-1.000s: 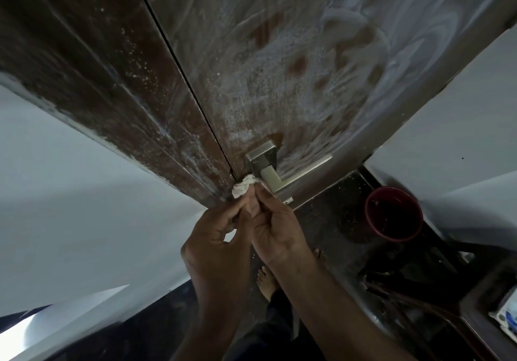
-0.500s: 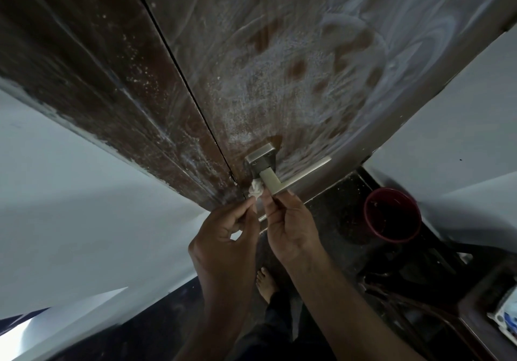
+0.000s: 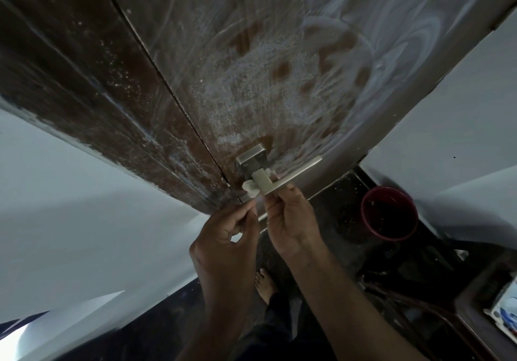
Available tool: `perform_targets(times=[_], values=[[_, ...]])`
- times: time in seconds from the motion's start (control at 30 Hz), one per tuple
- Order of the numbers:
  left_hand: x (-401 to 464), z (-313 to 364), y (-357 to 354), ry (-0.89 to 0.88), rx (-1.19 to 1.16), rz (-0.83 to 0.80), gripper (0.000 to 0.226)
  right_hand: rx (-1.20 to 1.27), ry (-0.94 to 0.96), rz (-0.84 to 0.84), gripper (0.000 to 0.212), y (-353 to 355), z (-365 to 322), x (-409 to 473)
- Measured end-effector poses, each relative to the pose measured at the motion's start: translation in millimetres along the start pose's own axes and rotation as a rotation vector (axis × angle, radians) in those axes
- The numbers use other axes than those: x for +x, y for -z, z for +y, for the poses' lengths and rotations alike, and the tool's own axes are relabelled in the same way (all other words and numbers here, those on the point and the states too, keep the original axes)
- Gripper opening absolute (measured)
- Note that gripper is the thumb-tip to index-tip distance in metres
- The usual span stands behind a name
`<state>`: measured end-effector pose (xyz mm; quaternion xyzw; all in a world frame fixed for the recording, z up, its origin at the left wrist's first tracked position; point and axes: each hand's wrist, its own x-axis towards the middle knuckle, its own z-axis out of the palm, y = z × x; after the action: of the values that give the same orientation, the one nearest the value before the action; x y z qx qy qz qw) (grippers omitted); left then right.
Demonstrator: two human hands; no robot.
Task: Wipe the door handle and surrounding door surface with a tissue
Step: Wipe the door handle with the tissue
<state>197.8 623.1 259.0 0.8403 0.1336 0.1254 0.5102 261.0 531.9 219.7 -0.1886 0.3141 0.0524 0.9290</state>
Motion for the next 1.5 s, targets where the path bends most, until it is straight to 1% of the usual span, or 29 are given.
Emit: perform_targets(times=[0.07,0.1,0.2,0.23,0.33,0.43,0.53,0.6,0.67,0.73,0.83,0.87,0.93,1.0,1.1,1.23,1.33,1.43,1.5], values=[[0,-1,0,0.001,0.011,0.005,0.030,0.023,0.036,0.003,0.055,2,-9,6],[0,-1,0,0.007,0.011,0.006,0.030,0.032,0.035,0.011,0.052,2,-9,6],[0,-2,0,0.019,-0.008,0.002,0.033,0.015,-0.015,0.063,0.023,-1,4,2],[0,-2,-1,0.024,-0.016,0.000,0.032,-0.001,-0.038,0.073,0.017,-4,9,-1],[0,-1,-3,0.060,-0.027,-0.009,0.028,-0.086,-0.058,0.133,0.010,-5,13,-5],[1,-2,-4,0.055,0.000,-0.012,0.026,-0.149,-0.016,0.145,0.010,-6,11,-7],[2,-2,-4,0.048,0.021,-0.014,0.027,-0.244,0.143,0.140,0.010,-8,6,-8],[2,-2,-4,0.042,0.038,-0.010,0.026,-0.407,0.271,0.168,0.011,-6,5,-7],[2,-3,-5,0.041,0.053,-0.006,0.024,-0.615,0.388,0.216,0.006,2,10,-1],[2,-4,-5,0.038,0.065,-0.004,0.023,-0.786,0.498,0.223,0.013,9,15,3],[2,-5,-6,0.029,0.080,-0.002,0.023,-0.900,0.675,0.165,0.031,9,10,5],[3,-5,-7,0.028,0.082,0.001,0.023,-0.912,0.722,0.131,0.032,8,7,5],[3,-5,-7,0.025,0.081,0.007,0.023,-0.950,0.783,0.064,0.025,9,6,5],[3,-5,-9,0.032,0.077,0.010,0.022,-0.989,0.788,0.054,0.022,14,10,3],[4,-4,-11,0.037,0.086,0.005,0.022,-0.963,0.743,0.088,0.020,15,9,4],[5,0,-13,0.053,0.080,0.009,0.023,-1.004,0.757,0.094,0.017,11,7,4],[5,3,-14,0.069,0.055,0.010,0.024,-1.117,0.727,0.099,0.015,15,6,0],[6,5,-15,0.084,0.031,0.014,0.024,-1.245,0.624,0.057,0.012,19,-10,-16],[7,5,-15,0.085,0.015,0.022,0.024,-1.374,0.688,0.059,0.016,17,-30,-37]])
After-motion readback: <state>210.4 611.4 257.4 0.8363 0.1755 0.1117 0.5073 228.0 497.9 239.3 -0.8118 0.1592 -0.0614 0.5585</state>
